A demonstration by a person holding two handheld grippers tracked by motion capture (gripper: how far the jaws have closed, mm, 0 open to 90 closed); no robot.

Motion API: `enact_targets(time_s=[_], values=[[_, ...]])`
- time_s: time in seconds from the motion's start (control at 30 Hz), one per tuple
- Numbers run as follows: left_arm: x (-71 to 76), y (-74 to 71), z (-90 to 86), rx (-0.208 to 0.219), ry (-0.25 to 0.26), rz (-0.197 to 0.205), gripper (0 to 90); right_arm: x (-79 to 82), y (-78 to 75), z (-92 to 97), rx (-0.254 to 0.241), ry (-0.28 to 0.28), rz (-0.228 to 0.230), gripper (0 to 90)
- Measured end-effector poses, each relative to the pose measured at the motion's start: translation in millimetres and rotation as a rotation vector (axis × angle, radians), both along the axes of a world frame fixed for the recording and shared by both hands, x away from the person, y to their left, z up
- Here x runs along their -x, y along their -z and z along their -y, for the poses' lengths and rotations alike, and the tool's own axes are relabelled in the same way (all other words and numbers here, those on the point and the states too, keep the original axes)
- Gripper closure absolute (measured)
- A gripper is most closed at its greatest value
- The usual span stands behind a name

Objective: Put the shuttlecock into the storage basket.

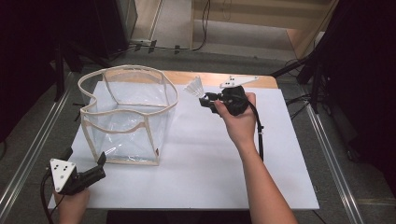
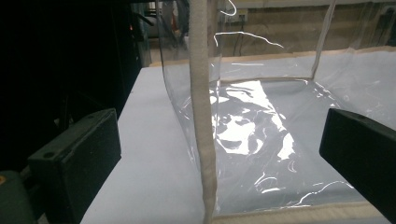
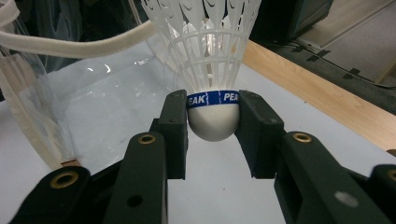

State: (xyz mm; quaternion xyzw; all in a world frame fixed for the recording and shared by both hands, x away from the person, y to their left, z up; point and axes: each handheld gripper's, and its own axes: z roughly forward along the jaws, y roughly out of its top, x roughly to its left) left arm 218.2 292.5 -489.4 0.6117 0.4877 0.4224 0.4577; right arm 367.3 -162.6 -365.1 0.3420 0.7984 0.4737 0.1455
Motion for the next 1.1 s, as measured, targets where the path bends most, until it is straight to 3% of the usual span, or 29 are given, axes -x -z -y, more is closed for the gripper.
enact_targets(time_s=[1.1], values=[[-0.1,-0.1,-0.2,-0.001,0.002,-0.001,0.0,-3.6,-24.7,-30.2,-0.016,-0.047,0.038,63.1]])
